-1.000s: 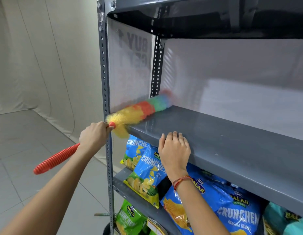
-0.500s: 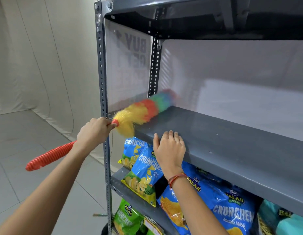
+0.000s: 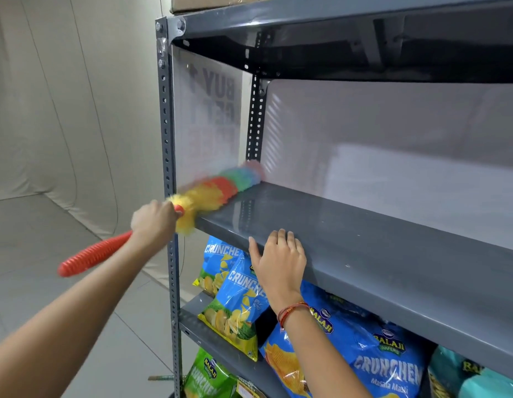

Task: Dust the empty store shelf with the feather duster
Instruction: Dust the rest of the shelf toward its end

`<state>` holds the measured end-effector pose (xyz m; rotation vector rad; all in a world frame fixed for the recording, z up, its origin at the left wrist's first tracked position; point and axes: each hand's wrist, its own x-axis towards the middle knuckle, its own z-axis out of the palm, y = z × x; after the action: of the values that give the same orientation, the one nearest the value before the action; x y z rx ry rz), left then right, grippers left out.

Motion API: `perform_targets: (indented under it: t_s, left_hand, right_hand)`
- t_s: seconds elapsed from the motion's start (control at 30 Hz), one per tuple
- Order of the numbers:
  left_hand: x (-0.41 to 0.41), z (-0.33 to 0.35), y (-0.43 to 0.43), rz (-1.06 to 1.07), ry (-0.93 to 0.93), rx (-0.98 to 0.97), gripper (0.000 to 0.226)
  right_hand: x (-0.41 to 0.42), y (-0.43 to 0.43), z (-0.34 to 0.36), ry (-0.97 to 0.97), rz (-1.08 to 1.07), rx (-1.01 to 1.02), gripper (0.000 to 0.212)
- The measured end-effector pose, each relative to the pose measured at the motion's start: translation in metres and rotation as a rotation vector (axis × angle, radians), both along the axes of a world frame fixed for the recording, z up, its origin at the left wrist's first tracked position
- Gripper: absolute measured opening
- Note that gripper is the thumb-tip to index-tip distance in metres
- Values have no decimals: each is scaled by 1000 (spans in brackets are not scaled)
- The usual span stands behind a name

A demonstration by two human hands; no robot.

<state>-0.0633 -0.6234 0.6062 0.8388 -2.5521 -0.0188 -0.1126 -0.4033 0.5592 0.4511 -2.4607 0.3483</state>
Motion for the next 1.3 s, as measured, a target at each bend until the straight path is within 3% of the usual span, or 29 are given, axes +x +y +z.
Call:
perform_targets:
  t_s: [0.1, 0.23, 0.37, 0.53, 0.67, 0.83, 1.1, 1.3]
  left_hand:
    - [3, -13, 11, -60, 22, 34, 49]
    - [11, -1, -9, 57, 24, -4, 49]
    - [11, -9, -6, -98, -1, -2, 50]
    - [13, -9, -19, -30, 43, -59, 50]
    - [15, -18, -16, -139, -2, -12, 50]
    - [19, -11, -8, -32, 18, -73, 54]
    - [14, -26, 36, -317, 80, -143, 57]
    - [-3, -10, 94, -558, 50, -10, 55]
  right_hand:
    - [0, 0, -1, 4, 9, 7, 56]
    - [-2, 0, -1, -34, 37, -13, 59]
    - [-2, -1, 1, -28, 45, -19, 60]
    - [-3, -1, 2, -51, 55, -53, 59]
    - [-3, -1, 0, -64, 78, -46, 61]
    - [-4, -1, -1, -70, 89, -27, 64]
    - [-1, 8, 9, -57, 174, -159, 68]
    - [-3, 48, 28, 3, 104, -220, 54]
